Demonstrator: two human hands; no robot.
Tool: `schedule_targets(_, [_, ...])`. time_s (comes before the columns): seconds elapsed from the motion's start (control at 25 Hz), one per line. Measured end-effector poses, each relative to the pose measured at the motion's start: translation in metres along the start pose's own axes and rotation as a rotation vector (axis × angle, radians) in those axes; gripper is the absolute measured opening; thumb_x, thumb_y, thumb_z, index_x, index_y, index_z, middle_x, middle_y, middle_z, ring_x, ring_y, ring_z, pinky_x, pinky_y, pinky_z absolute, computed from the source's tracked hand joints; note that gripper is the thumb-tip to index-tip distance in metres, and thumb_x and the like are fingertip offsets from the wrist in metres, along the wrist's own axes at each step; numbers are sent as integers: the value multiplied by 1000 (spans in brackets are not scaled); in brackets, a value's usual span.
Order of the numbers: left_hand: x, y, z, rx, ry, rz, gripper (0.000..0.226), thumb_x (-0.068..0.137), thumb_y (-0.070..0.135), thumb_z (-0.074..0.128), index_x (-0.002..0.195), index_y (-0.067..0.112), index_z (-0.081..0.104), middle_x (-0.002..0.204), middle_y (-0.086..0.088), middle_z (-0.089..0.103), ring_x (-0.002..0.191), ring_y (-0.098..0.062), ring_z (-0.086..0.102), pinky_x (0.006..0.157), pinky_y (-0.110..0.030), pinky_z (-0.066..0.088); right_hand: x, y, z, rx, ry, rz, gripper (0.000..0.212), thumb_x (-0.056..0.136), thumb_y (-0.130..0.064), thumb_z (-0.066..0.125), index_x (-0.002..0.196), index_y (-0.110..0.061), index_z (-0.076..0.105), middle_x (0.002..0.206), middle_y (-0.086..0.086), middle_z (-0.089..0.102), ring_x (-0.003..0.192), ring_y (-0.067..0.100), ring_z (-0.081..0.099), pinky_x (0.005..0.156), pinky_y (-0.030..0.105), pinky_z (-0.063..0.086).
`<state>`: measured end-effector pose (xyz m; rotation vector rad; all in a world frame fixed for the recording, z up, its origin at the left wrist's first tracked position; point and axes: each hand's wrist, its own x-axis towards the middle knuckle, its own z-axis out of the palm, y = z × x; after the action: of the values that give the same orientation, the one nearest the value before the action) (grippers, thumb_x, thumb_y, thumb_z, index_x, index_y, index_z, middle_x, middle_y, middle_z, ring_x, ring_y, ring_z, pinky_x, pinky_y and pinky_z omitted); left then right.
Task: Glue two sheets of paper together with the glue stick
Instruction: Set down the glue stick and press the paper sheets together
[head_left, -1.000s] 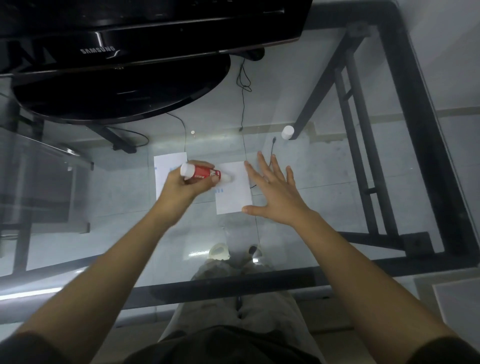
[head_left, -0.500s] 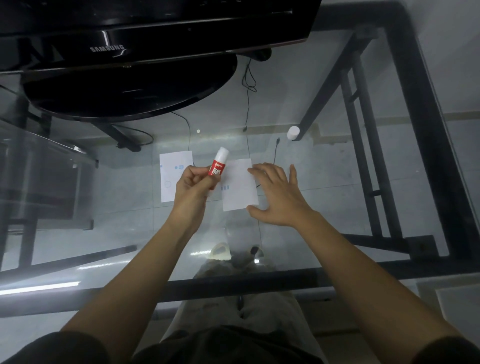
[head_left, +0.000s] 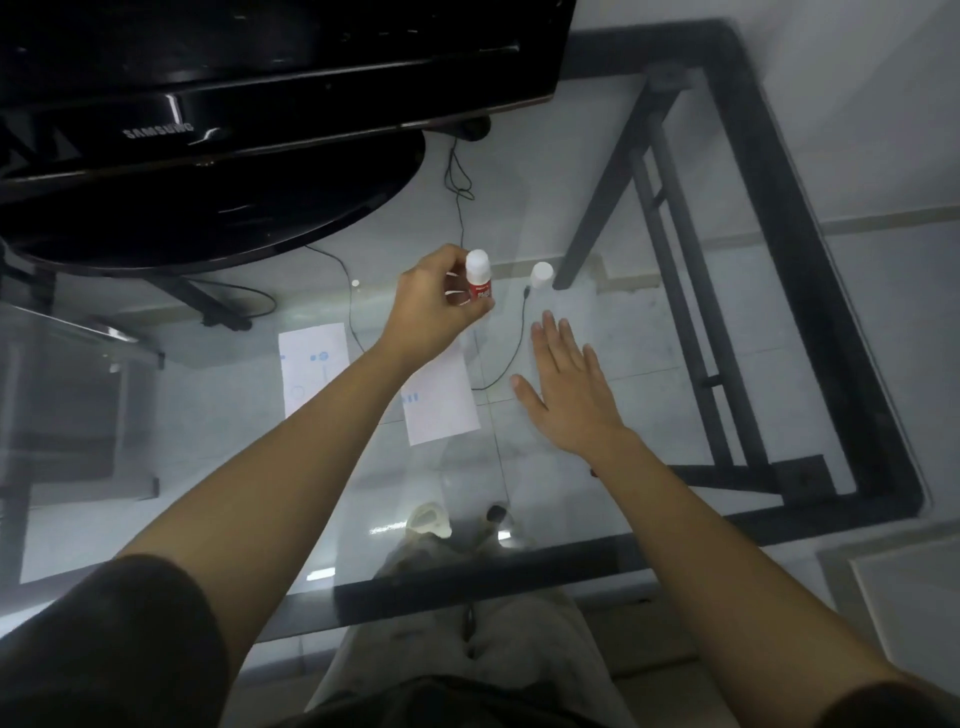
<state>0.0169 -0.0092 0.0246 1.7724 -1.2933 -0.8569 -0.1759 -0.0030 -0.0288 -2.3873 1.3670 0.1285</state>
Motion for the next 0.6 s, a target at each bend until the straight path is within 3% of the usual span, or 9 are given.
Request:
schedule_targets(0.12, [15, -1, 15, 76, -13, 89, 30, 75, 14, 74, 99, 10, 56, 100, -6, 63, 86, -15, 60, 74, -10, 49, -1, -1, 4, -41, -29, 7, 68, 95, -50, 17, 144, -14, -12, 156, 5, -15, 141, 19, -17, 109, 36, -13])
schedule_targets(0.32, [29, -7, 25, 153, -14, 124, 34, 75, 15, 74, 103, 10, 55, 102, -4, 61, 84, -13, 56, 66, 4, 39, 0, 0, 4, -12, -37, 11, 68, 95, -49, 18, 144, -15, -13, 156, 3, -17, 141, 17, -19, 108, 35, -15])
schedule_targets(0.48, [19, -5, 18, 165, -91, 87, 53, 76, 17, 74, 122, 11, 49, 122, -8, 58, 104, -14, 54, 88, -16, 40, 1, -1, 4, -24, -46, 17, 68, 95, -50, 18, 144, -16, -13, 155, 2, -18, 141, 17, -20, 108, 35, -16])
schedule_targets(0.6, [-10, -13, -6, 194, -37, 79, 50, 86, 18, 63, 132, 11, 44, 132, -10, 54, 117, -19, 52, 95, -22, 37, 1, -10, 0, 23, -55, 64, 68, 96, -46, 24, 145, -13, -10, 156, 4, -16, 142, 20, -16, 109, 36, -12])
